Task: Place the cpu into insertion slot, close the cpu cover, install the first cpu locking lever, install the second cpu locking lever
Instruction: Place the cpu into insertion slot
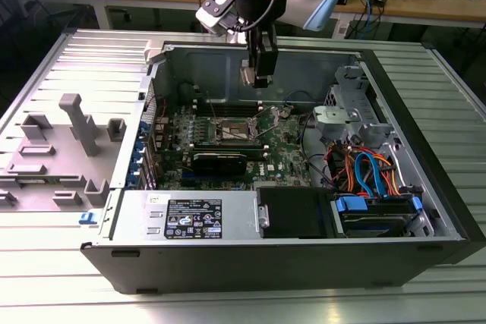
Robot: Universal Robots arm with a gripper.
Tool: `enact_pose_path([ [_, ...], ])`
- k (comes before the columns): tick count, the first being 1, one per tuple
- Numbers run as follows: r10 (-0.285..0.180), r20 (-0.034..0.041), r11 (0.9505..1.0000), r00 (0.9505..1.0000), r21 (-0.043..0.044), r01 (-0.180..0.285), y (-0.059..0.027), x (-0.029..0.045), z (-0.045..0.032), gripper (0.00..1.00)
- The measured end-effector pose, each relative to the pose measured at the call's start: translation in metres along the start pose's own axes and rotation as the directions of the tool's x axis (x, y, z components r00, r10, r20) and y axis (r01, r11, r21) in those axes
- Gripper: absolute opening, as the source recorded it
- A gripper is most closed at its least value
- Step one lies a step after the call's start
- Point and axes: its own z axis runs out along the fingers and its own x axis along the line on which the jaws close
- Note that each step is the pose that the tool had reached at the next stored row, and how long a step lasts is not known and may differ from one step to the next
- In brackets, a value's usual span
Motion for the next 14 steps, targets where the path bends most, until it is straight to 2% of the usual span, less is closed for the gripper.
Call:
enact_pose_path([
  [14,0.009,0.0007,1.0000,1.0000,-0.0001,-0.009,-0.0001,-0.0003,0.0011,0.55],
])
